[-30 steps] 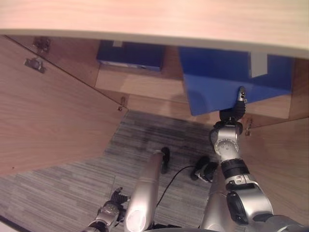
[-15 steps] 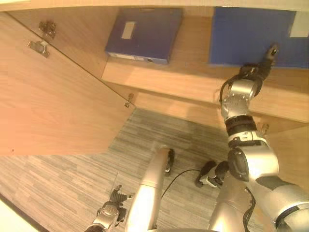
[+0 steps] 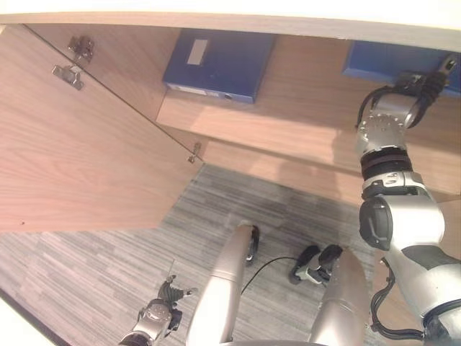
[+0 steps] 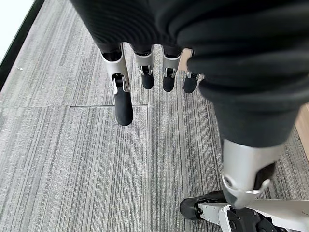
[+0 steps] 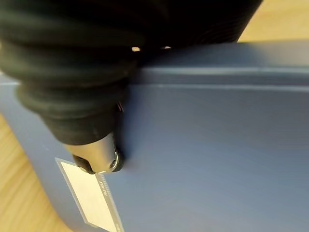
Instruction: Put the empty folder in the office cabinet
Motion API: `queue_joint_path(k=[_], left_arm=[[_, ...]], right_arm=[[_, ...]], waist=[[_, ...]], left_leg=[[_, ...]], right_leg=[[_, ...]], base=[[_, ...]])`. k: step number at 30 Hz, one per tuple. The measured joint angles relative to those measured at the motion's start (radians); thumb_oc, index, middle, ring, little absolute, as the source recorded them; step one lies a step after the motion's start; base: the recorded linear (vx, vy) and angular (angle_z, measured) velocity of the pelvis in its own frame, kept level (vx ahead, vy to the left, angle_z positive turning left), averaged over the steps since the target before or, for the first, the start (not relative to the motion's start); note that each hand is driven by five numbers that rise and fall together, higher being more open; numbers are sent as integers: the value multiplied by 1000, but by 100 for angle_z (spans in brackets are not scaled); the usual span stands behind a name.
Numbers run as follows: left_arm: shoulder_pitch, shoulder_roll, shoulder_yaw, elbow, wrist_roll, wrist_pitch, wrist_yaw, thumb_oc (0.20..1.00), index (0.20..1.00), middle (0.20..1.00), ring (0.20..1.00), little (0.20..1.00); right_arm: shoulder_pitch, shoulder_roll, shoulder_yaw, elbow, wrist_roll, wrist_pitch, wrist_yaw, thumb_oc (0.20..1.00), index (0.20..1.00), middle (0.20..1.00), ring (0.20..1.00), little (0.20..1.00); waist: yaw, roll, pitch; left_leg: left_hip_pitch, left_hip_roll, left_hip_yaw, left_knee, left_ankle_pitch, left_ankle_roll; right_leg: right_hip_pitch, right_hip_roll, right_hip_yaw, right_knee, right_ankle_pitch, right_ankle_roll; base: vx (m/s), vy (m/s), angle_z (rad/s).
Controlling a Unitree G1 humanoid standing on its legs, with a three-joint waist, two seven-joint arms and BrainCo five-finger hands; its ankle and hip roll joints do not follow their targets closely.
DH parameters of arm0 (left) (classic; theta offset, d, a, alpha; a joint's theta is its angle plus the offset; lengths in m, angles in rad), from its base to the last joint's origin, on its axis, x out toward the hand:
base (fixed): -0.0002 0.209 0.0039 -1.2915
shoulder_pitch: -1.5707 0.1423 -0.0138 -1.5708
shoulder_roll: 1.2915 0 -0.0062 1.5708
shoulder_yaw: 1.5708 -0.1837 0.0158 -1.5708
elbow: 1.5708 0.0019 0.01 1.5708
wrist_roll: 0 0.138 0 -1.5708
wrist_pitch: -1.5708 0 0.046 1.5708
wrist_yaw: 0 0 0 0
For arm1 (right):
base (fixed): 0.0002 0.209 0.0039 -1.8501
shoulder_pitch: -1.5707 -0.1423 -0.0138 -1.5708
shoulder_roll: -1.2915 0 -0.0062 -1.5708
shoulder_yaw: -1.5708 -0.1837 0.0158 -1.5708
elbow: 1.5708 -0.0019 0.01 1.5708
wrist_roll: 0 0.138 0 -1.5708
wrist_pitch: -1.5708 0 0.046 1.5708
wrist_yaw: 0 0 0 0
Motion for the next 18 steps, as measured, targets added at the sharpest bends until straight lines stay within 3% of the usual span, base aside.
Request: queue_joint_path(k=[1,2,3,18], left_arm=[[0,0,0,0,0,0,0,1000,1000,1000,1000,1000],[0,0,0,0,-1,0,2,1000,1000,1000,1000,1000],[0,0,0,0,-2,0,2,1000,1000,1000,1000,1000],[-7,3,0,-1,-29,0,4,1000,1000,1000,1000,1000]], right_arm=[[2,6,0,1,0,0,-6,200,200,200,200,200],[10,19,0,3,0,3,-13,426,426,426,426,426],[16,25,0,4,0,5,-14,1000,1000,1000,1000,1000],[67,50,8,41,0,46,1,1000,1000,1000,1000,1000]], waist=[[0,0,0],[1,0,0],[1,0,0],[-1,3,23]], left_leg=[[0,0,0,0,0,0],[-1,0,1,0,0,0],[-1,-1,1,0,0,0],[-1,0,1,-5,0,0]], right_leg=[[0,0,0,0,0,0],[0,-1,0,-1,0,0],[0,-1,0,-1,0,0],[-3,2,1,-8,0,1]], base=[[0,0,0],[0,0,0],[0,0,0],[0,0,0]])
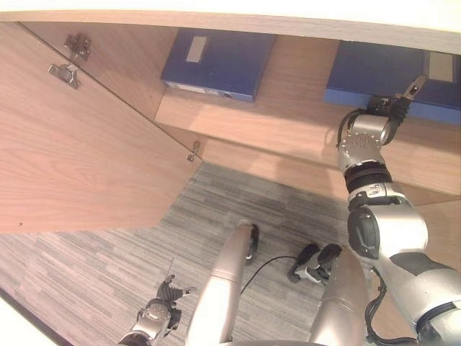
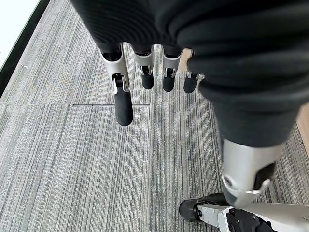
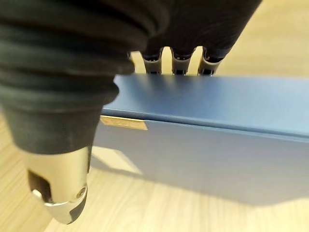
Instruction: Put the empty folder in the office cabinet
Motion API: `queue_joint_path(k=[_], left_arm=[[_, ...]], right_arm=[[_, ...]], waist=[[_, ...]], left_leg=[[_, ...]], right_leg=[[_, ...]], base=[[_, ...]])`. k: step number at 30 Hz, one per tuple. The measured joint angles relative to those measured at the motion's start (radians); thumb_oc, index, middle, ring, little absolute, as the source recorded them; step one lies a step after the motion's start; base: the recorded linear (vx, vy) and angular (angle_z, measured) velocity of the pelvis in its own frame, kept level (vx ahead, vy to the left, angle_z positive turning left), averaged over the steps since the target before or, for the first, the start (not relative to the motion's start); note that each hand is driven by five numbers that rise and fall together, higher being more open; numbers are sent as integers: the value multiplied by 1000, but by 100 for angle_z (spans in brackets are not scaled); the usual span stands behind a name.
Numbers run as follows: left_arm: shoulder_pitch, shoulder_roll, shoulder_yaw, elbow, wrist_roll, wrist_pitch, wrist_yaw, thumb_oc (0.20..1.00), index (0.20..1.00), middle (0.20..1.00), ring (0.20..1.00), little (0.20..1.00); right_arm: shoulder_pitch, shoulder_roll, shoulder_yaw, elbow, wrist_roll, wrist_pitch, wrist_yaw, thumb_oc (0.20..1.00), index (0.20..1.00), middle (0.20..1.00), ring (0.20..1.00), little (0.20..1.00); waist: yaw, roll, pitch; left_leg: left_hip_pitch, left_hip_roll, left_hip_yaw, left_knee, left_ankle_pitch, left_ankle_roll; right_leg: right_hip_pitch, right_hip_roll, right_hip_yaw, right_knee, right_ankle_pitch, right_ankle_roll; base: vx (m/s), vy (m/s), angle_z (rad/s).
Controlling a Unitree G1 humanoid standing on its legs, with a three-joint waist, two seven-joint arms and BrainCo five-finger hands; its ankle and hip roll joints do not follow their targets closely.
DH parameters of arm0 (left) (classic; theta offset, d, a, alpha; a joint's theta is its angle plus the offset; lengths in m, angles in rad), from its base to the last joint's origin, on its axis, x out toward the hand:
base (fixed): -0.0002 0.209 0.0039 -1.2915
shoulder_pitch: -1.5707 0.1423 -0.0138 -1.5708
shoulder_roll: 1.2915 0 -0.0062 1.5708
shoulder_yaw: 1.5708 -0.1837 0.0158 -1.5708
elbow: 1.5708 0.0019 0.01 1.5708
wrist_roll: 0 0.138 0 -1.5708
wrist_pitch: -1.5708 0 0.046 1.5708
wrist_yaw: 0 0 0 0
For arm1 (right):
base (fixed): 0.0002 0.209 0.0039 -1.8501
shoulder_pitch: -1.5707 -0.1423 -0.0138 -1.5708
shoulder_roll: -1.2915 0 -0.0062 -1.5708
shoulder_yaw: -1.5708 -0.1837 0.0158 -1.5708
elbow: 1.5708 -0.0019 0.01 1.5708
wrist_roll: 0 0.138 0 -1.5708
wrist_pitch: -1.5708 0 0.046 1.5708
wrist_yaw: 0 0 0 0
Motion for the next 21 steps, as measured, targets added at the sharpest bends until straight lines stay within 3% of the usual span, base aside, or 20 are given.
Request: queue_joint_path(k=[8,11,12,14,17,21], left_arm=[[-39,1,1,-1,-10,0,2,1000,1000,1000,1000,1000],[-40,2,3,0,-10,0,1,1000,1000,1000,1000,1000],[-39,3,10,2,-10,-1,-1,1000,1000,1000,1000,1000],[-47,15,19,41,-9,-4,-12,1000,1000,1000,1000,1000],[-50,16,21,61,-9,-4,-32,1000,1000,1000,1000,1000],[-60,19,16,56,-9,-17,-76,1000,1000,1000,1000,1000]], right_arm=[[0,8,33,-2,0,2,11,1000,1000,1000,1000,1000],[5,8,69,-2,-2,31,24,1000,1000,1000,1000,1000],[11,-11,131,17,-26,68,25,1000,1000,1000,1000,1000],[26,-86,368,91,-161,227,75,1000,1000,1000,1000,1000],[16,-122,440,119,-261,357,138,1000,1000,1000,1000,1000],[-81,-200,709,269,-579,528,284,1000,1000,1000,1000,1000]], waist=[[-7,0,35],[-15,-3,37],[-20,-7,40],[-33,-29,54],[-48,-38,59],[-56,-52,66]], left_leg=[[2,3,1,-5,0,0],[6,10,6,-11,0,0],[11,14,10,-17,1,-2],[32,25,14,-40,9,-15],[48,29,20,-69,20,-17],[81,35,26,-175,78,-25]], right_leg=[[0,8,2,-11,6,3],[4,14,3,-22,13,5],[8,15,4,-28,17,4],[23,30,5,-56,33,6],[36,34,3,-85,49,8],[56,62,1,-187,112,17]], base=[[-3,5,-2],[-23,7,-7],[-41,-15,-13],[-50,-12,-17],[-45,-6,-7],[-49,1,-8]])
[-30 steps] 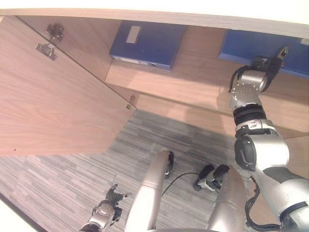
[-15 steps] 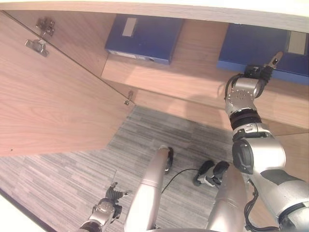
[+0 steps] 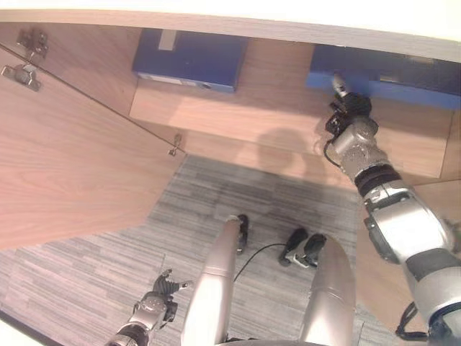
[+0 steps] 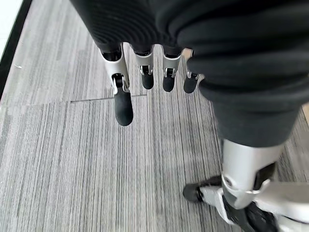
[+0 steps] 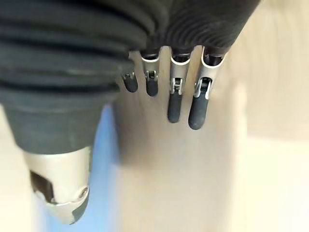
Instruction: Put the empty folder in the office cabinet
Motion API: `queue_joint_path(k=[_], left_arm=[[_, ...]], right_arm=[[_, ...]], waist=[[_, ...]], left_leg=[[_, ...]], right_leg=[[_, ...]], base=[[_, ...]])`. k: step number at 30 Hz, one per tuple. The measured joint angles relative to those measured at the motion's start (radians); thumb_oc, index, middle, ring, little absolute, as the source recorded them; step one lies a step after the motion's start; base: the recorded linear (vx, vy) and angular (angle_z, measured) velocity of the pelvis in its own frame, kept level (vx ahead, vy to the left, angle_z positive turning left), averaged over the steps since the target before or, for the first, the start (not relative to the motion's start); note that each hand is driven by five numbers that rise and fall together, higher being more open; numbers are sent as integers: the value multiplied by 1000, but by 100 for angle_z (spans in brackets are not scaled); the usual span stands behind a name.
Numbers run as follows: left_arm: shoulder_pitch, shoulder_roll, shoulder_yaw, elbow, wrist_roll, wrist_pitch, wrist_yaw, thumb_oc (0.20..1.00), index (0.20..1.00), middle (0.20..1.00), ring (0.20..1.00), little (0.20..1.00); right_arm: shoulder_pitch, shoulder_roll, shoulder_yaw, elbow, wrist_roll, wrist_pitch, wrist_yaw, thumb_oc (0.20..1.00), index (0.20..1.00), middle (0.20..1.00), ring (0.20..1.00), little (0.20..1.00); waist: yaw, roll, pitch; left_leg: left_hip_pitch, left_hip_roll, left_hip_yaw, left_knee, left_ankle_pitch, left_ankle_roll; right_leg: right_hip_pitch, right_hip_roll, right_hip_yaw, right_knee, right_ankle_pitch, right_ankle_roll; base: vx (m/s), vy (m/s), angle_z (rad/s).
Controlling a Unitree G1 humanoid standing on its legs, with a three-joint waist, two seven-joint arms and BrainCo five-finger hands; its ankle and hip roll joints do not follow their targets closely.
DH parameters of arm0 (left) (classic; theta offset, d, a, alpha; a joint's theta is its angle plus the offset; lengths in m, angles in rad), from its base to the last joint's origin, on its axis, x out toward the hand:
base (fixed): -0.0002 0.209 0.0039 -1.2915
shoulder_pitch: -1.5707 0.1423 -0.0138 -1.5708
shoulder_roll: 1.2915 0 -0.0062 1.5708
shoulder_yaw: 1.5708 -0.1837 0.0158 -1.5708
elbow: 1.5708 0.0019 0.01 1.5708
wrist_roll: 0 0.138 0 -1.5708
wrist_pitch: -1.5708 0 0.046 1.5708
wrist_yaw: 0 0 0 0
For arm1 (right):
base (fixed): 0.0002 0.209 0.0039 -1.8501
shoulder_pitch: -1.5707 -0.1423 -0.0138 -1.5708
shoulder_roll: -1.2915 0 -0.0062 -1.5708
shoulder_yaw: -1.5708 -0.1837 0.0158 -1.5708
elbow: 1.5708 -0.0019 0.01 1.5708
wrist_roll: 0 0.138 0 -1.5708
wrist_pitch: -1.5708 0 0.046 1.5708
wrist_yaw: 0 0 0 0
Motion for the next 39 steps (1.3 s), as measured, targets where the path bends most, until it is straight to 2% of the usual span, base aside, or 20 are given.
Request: queue_joint_path(k=[2,3,6,7,8,12,17,21,24,27,29,31,33,37,39], left_arm=[[-3,0,-7,1,0,-1,-11,1000,1000,1000,1000,1000],[-4,1,-8,1,0,0,-17,1000,1000,1000,1000,1000],[-4,1,-8,-4,0,-2,-38,1000,1000,1000,1000,1000],[-3,2,-8,-13,0,1,-43,1000,1000,1000,1000,1000],[-3,4,-7,-28,1,0,-50,1000,1000,1000,1000,1000],[-3,14,-7,-63,3,4,-73,1000,1000,1000,1000,1000],[-4,49,-3,-118,11,7,-100,1000,1000,1000,1000,1000],[-12,40,-6,-118,11,21,-122,1000,1000,1000,1000,1000],[-19,39,0,-115,20,50,-123,1000,1000,1000,1000,1000],[-26,39,8,-124,22,57,-122,1000,1000,1000,1000,1000],[-32,39,23,-124,28,57,-124,1000,1000,1000,1000,1000],[-49,39,30,-117,54,56,-126,1000,1000,1000,1000,1000],[-66,38,31,-112,60,56,-131,1000,1000,1000,1000,1000],[-78,37,30,-60,62,54,-139,1000,1000,1000,1000,1000],[-83,37,33,-31,73,56,-152,1000,1000,1000,1000,1000]], right_arm=[[-33,-7,55,24,-125,56,39,1000,1000,1000,1000,1000],[-41,-6,108,26,-253,80,65,1000,1000,1000,1000,1000],[-102,3,305,40,-544,113,119,1000,1000,1000,1000,1000],[-109,1,349,38,-602,119,131,1000,1000,1000,1000,1000],[-109,-3,379,19,-726,125,160,1000,1000,1000,1000,1000],[-75,-45,398,-85,-876,140,211,1000,1000,1000,1000,1000],[-14,-88,459,-231,-1006,148,319,1000,1000,1000,1000,1000],[36,-101,467,-409,-1193,216,371,1000,1000,1000,1000,1000],[78,-98,468,-575,-1263,235,461,1000,1000,1000,1000,1000],[93,-99,476,-649,-1274,236,554,1000,1000,1000,1000,1000],[102,-104,533,-732,-1265,228,633,1000,1000,1000,1000,1000],[132,-62,590,-754,-1238,191,712,1000,1000,1000,1000,1000],[176,-19,598,-751,-1222,178,730,1000,1000,1000,1000,1000],[249,48,616,-741,-1201,160,734,1000,1000,1000,1000,1000],[254,49,615,-741,-1186,158,732,1000,1000,1000,1000,1000]], waist=[[0,-4,2],[-1,-7,2],[-16,-19,2],[-18,-20,1],[-19,-21,1],[-21,-25,2],[-26,-37,-2],[-30,-48,0],[-41,-52,1],[-47,-53,1],[-45,-53,2],[-36,-56,4],[-26,-59,8],[-23,-66,11],[-25,-66,11]], left_leg=[[14,0,3,-35,18,1],[24,0,4,-53,27,0],[33,-1,4,-110,61,-4],[37,-1,2,-121,66,-4],[39,0,0,-125,69,-3],[39,0,1,-121,69,-3],[39,1,5,-118,70,-1],[46,5,16,-126,73,-1],[63,18,25,-144,74,-3],[91,18,27,-164,76,-5],[113,18,27,-173,78,-8],[159,18,26,-207,87,-13],[202,19,24,-249,97,-17],[354,23,25,-423,162,-19],[443,30,32,-539,210,-21]], right_leg=[[10,4,-3,-30,17,2],[20,5,-6,-46,24,3],[25,13,-13,-100,56,7],[29,15,-17,-110,63,9],[35,18,-21,-120,69,10],[37,17,-20,-121,70,12],[32,19,-13,-121,69,19],[28,27,1,-129,73,17],[42,39,2,-150,91,17],[66,40,1,-163,93,14],[88,40,-3,-169,92,14],[132,44,-9,-198,94,15],[174,52,-17,-237,103,18],[315,88,-34,-404,167,41],[396,114,-42,-518,214,59]], base=[[-16,2,0],[-35,6,0],[0,0,0],[0,0,0],[0,0,0],[0,0,0],[-13,-3,-4],[-12,5,-9],[-6,-10,-13],[-3,-5,-1],[-8,-22,4],[3,-30,3],[0,0,0],[35,-26,-6],[86,-35,-15]])
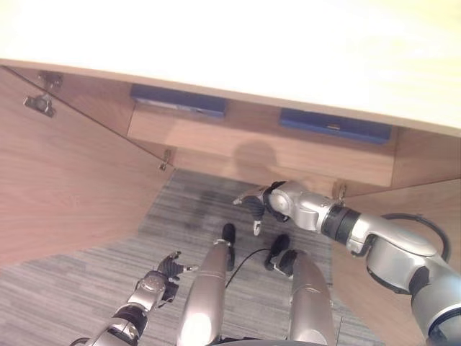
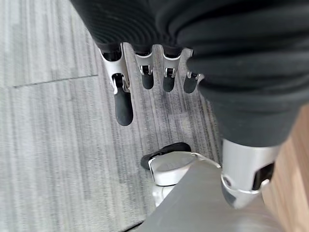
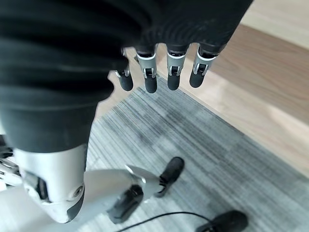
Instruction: Put the empty folder in the office cabinet
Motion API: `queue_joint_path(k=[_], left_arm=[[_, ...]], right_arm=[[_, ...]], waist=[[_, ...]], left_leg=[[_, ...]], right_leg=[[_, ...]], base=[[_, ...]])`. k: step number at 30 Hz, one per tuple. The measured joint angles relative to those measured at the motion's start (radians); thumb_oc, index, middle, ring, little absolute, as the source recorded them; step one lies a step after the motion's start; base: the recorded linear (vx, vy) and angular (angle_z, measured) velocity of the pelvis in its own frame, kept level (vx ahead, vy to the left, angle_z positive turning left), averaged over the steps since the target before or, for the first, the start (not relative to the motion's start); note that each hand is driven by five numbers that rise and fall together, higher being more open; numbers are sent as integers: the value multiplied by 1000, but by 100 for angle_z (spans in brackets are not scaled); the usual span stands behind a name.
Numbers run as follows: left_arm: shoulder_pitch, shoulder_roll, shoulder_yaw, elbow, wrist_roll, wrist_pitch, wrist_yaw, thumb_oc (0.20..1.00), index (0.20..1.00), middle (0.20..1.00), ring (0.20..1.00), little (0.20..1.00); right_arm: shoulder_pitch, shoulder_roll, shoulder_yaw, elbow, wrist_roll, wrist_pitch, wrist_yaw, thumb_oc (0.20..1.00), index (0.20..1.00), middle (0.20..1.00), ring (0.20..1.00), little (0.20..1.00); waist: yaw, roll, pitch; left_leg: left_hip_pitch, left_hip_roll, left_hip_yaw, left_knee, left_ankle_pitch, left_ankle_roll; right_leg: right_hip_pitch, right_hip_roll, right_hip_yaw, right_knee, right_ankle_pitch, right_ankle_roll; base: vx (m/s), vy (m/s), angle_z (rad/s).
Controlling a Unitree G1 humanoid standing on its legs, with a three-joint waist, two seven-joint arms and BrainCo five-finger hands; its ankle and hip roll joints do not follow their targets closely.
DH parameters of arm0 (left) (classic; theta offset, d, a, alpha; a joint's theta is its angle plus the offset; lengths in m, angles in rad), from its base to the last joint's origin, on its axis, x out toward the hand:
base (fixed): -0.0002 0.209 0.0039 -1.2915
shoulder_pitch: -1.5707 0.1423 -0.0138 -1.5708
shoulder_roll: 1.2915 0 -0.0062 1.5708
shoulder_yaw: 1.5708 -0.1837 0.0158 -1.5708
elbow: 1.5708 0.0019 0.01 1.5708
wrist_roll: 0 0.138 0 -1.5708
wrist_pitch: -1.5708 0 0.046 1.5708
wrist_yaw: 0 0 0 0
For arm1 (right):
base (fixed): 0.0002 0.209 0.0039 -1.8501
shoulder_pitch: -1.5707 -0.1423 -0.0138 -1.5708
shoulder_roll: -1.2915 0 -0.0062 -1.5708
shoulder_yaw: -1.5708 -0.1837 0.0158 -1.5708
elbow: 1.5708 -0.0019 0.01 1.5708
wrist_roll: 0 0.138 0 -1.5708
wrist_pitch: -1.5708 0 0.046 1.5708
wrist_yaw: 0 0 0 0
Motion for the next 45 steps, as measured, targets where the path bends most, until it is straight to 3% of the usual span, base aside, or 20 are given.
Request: queue_joint_path(k=[3,8,10,13,15,18,20,23,24,25,26,27,29,32,36,37,38,39,40,45], left_arm=[[23,0,9,2,16,-3,-15,1000,1000,1000,1000,1000],[73,-18,19,86,49,-9,-39,1000,1000,1000,1000,1000],[93,-76,39,195,76,-10,-40,1000,1000,1000,1000,1000],[119,-135,33,237,99,-12,-32,1000,1000,1000,1000,1000],[106,-153,36,242,121,-10,-18,1000,1000,1000,1000,1000],[121,-157,37,219,138,-12,-3,1000,1000,1000,1000,1000],[122,-162,18,207,144,-14,4,1000,1000,1000,1000,1000],[122,-159,17,208,143,-17,15,1000,1000,1000,1000,1000],[119,-154,17,210,143,-19,21,1000,1000,1000,1000,1000],[113,-154,18,211,142,-21,25,1000,1000,1000,1000,1000],[100,-152,19,208,140,-28,32,1000,1000,1000,1000,1000],[99,-153,18,199,139,-34,34,1000,1000,1000,1000,1000],[102,-172,17,193,138,-46,40,1000,1000,1000,1000,1000],[106,-199,19,194,131,-50,41,1000,1000,1000,1000,1000],[100,-216,9,219,132,-47,36,1000,1000,1000,1000,1000],[99,-236,-4,240,134,-46,29,1000,1000,1000,1000,1000],[90,-251,-5,246,134,-48,29,1000,1000,1000,1000,1000],[78,-259,-11,255,139,-49,29,1000,1000,1000,1000,1000],[72,-265,-13,264,144,-51,31,1000,1000,1000,1000,1000],[92,-243,-37,281,168,-49,32,1000,1000,1000,1000,1000]], right_arm=[[4,-12,-13,1,6,0,-5,1000,1000,1000,1000,1000],[110,32,-85,88,92,-11,-25,1000,1000,1000,1000,1000],[264,91,-212,186,162,-21,-79,1000,1000,1000,1000,1000],[375,157,-282,326,180,-18,-171,1000,1000,1000,1000,1000],[420,174,-349,369,185,-39,-249,1000,1000,1000,1000,1000],[518,229,-489,482,198,-55,-379,1000,1000,1000,1000,1000],[555,234,-504,508,205,-62,-415,1000,1000,1000,1000,1000],[619,248,-527,546,255,-64,-462,1000,1000,1000,1000,1000],[632,264,-533,569,276,-63,-475,1000,1000,1000,1000,1000],[654,274,-542,578,283,-65,-486,1000,1000,1000,1000,1000],[677,294,-571,634,316,-73,-513,1000,1000,1000,1000,1000],[682,298,-584,665,316,-74,-520,1000,1000,1000,1000,1000],[701,295,-590,709,316,-71,-531,1000,1000,1000,1000,1000],[743,261,-590,721,315,-58,-528,1000,1000,1000,1000,1000],[768,234,-602,752,314,-56,-527,1000,1000,1000,1000,1000],[799,195,-669,767,314,-58,-529,1000,1000,1000,1000,1000],[814,182,-724,795,314,-54,-537,1000,1000,1000,1000,1000],[826,158,-740,802,314,-54,-538,1000,1000,1000,1000,1000],[830,149,-748,804,314,-53,-537,1000,1000,1000,1000,1000],[832,161,-791,778,319,-60,-536,1000,1000,1000,1000,1000]], waist=[[-1,-6,-5],[-17,-25,-127],[-28,-18,-196],[-53,-12,-263],[-61,-13,-286],[-61,-12,-320],[-62,-16,-328],[-66,-31,-346],[-62,-46,-348],[-64,-65,-351],[-52,-89,-340],[-51,-92,-338],[-57,-81,-334],[-67,-67,-332],[-108,-59,-337],[-139,-45,-339],[-146,-23,-335],[-153,-11,-337],[-150,4,-334],[-163,21,-330]], left_leg=[[179,6,19,-197,79,-5],[295,23,48,-365,132,-12],[386,34,69,-453,147,-16],[429,37,92,-476,147,-16],[432,40,103,-475,147,-16],[487,44,137,-476,147,-17],[518,50,163,-474,145,-19],[518,87,178,-399,100,-64],[512,98,184,-360,91,-63],[487,105,185,-300,91,-64],[429,116,171,-141,91,-62],[412,118,141,-89,87,-56],[376,115,73,4,64,-44],[383,89,6,65,24,-46],[473,82,2,-95,-9,-31],[544,66,-1,-256,-7,-30],[553,55,2,-312,-10,-27],[565,47,1,-343,-9,-28],[569,37,-1,-398,-1,-29],[593,-53,28,-465,56,35]], right_leg=[[146,38,-6,-167,64,22],[238,88,-2,-320,116,38],[329,127,2,-434,158,48],[401,151,13,-533,193,67],[418,160,16,-573,215,59],[464,169,46,-595,210,65],[491,175,64,-604,210,65],[497,199,89,-585,194,46],[499,208,101,-581,192,42],[498,207,106,-575,190,39],[503,202,129,-568,179,18],[509,199,132,-568,184,11],[509,198,128,-569,199,-14],[510,197,121,-594,208,-9],[514,196,94,-633,250,24],[501,186,78,-649,290,46],[489,175,48,-639,294,22],[469,164,43,-630,302,29],[449,156,57,-604,299,34],[385,81,143,-543,316,84]], base=[[160,-63,-16],[132,-35,-20],[118,-30,-25],[-8,-32,-18],[33,-63,-10],[69,-99,-25],[51,-133,-41],[11,-123,-36],[-83,-74,-38],[-180,-10,-52],[-148,23,-55],[-127,56,-69],[-15,81,-54],[11,142,-66],[-55,208,-10],[-197,351,41],[-129,216,54],[-182,279,47],[-100,126,16],[-170,206,-11]])
